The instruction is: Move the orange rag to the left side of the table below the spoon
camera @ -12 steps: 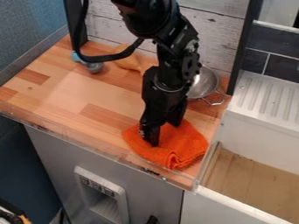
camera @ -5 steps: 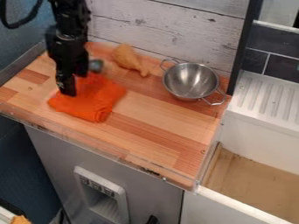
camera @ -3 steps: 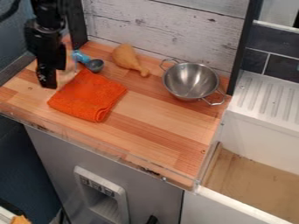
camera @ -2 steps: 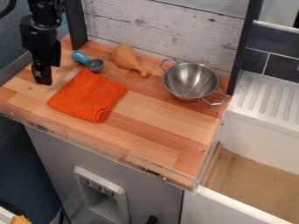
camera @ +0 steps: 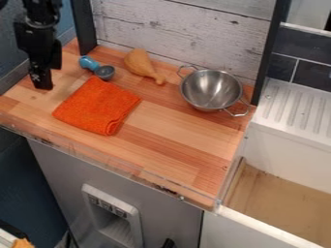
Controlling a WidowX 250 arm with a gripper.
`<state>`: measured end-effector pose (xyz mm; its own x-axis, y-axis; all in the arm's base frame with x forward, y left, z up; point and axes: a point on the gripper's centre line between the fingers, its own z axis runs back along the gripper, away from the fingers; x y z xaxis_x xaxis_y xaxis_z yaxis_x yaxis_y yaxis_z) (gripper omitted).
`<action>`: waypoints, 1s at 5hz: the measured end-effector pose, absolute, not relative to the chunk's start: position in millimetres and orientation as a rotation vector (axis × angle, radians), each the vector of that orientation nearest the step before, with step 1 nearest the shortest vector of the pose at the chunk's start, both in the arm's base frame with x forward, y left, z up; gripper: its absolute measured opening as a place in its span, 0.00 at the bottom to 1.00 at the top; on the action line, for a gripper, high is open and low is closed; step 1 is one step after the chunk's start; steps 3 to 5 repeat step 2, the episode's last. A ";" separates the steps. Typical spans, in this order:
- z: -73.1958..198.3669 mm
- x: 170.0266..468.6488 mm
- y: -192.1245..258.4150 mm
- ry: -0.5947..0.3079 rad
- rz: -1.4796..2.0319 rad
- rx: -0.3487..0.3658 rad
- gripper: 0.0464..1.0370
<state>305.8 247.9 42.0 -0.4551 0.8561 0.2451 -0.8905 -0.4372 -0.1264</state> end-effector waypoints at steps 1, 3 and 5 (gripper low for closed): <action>65.3 307.6 247.4 -0.329 2.021 0.119 0.96; 85.8 310.8 245.2 -0.369 1.986 0.071 0.96; 85.8 310.8 245.2 -0.369 1.986 0.071 0.96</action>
